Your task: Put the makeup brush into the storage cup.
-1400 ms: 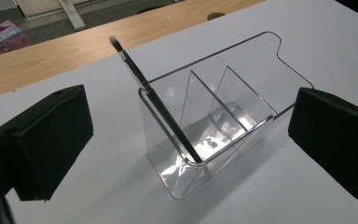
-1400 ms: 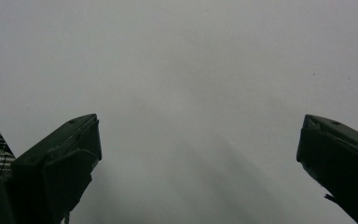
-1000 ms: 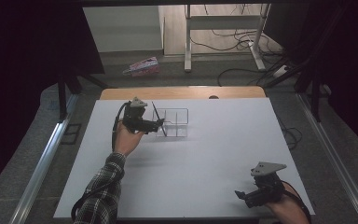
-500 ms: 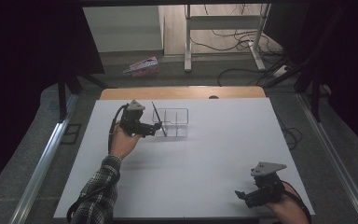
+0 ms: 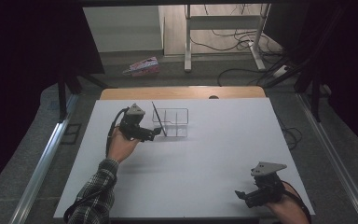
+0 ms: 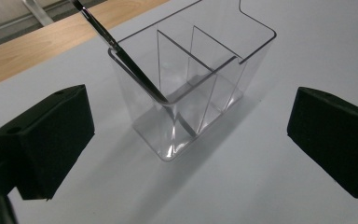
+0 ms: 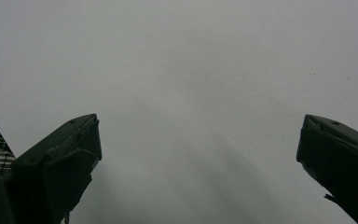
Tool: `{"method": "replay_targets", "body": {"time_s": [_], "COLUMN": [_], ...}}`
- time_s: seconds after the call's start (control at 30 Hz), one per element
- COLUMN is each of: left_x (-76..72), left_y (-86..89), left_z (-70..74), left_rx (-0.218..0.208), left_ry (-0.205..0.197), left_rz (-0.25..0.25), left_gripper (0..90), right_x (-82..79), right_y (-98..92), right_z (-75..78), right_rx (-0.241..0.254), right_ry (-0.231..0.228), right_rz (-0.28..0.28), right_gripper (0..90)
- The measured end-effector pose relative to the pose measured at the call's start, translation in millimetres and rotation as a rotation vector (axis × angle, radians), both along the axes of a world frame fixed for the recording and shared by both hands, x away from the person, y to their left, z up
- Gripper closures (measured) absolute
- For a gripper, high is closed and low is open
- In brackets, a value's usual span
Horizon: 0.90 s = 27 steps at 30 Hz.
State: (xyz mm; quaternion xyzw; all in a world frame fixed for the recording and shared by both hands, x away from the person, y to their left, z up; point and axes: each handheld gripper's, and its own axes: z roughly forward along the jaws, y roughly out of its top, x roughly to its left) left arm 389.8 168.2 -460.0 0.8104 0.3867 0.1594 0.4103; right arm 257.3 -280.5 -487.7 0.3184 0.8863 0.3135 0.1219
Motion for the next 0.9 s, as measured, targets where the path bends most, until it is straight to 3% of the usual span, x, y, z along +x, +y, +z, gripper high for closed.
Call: {"method": "replay_targets", "body": {"time_s": [0.43, 0.9], "left_x": [-15.2, -30.2], "left_y": [9.8, 18.4], "left_z": [-0.7, -4.5], "left_rx": [0.015, 0.005], "left_ry": [0.007, 0.003], "left_rz": [-0.016, -0.025], "left_gripper": [0.5, 0.0], "right_x": [0.1, 0.1], "right_y": [-0.1, -1.1], "right_z": [0.1, 1.6], "right_rx": [-0.001, 0.006], "right_ry": [-0.002, -0.014], "right_rz": [0.001, -0.004], "right_gripper": [0.0, 0.0]}}
